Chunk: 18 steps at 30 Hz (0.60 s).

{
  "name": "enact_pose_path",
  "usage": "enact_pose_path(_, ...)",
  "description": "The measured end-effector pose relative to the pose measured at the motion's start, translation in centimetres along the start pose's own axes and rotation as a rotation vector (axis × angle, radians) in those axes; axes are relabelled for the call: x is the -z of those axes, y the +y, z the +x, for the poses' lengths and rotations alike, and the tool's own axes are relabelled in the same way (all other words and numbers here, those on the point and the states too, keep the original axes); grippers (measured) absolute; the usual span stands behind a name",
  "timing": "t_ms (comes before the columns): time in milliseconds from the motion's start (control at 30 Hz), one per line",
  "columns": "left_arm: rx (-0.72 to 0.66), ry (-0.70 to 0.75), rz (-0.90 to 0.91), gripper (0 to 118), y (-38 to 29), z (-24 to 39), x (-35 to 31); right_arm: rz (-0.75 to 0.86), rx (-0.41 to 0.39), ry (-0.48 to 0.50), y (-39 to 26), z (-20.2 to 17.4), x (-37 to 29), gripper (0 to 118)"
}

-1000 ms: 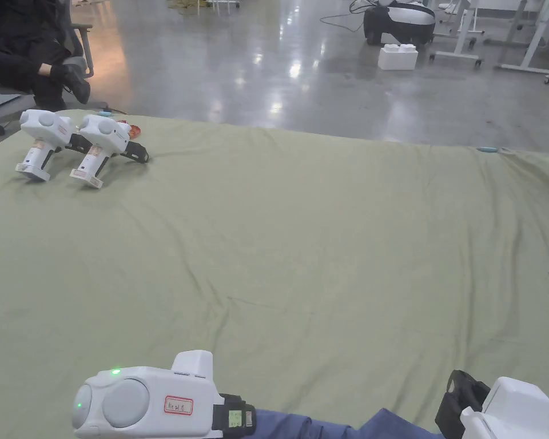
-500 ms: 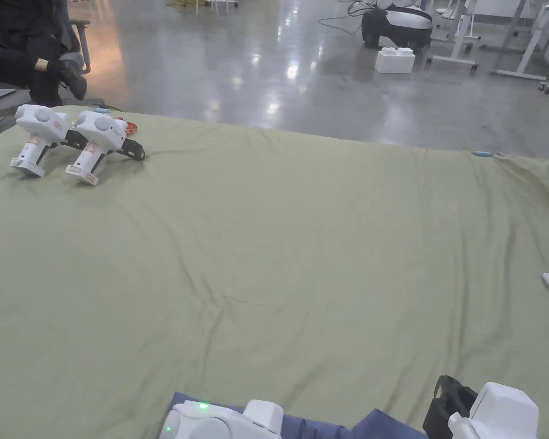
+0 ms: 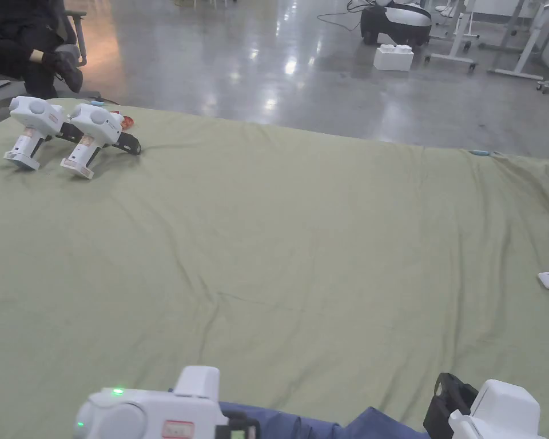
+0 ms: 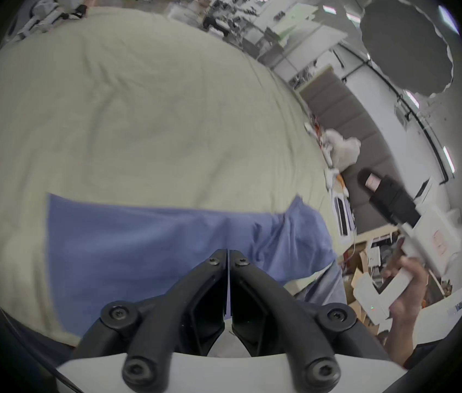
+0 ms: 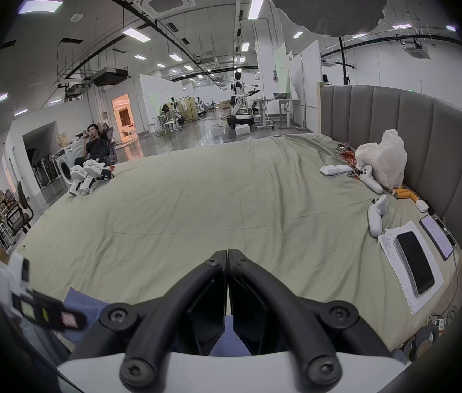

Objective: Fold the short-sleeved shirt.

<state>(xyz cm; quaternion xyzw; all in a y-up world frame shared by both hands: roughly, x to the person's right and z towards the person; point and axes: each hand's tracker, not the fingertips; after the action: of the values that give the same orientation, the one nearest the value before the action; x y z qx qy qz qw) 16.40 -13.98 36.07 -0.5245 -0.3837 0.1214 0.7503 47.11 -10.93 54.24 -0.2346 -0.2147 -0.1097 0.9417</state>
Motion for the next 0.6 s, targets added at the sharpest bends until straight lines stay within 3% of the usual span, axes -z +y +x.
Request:
enact_pose_path(200,-0.089,0.052,0.075,8,2.3,-6.9,-5.1,0.014,-0.012,0.028,0.9,-1.1,0.5,0)
enact_pose_path(267,-0.124,0.039,0.064,24,2.5,-9.2,-5.8,0.022,-0.019,0.039,1.2,-1.6,0.6,0)
enact_pose_path(300,-0.144,0.04,0.049,42,2.4,-10.2,-5.8,0.026,-0.023,0.045,1.4,-1.8,0.7,0)
enact_pose_path(367,-0.171,0.007,0.034,63,2.2,-12.1,-5.7,0.035,-0.031,0.052,1.6,-2.2,0.9,0)
enact_pose_path(600,-0.3,-0.191,-0.039,66,0.0,-16.8,-2.1,0.046,-0.037,0.065,2.3,-3.1,1.0,0)
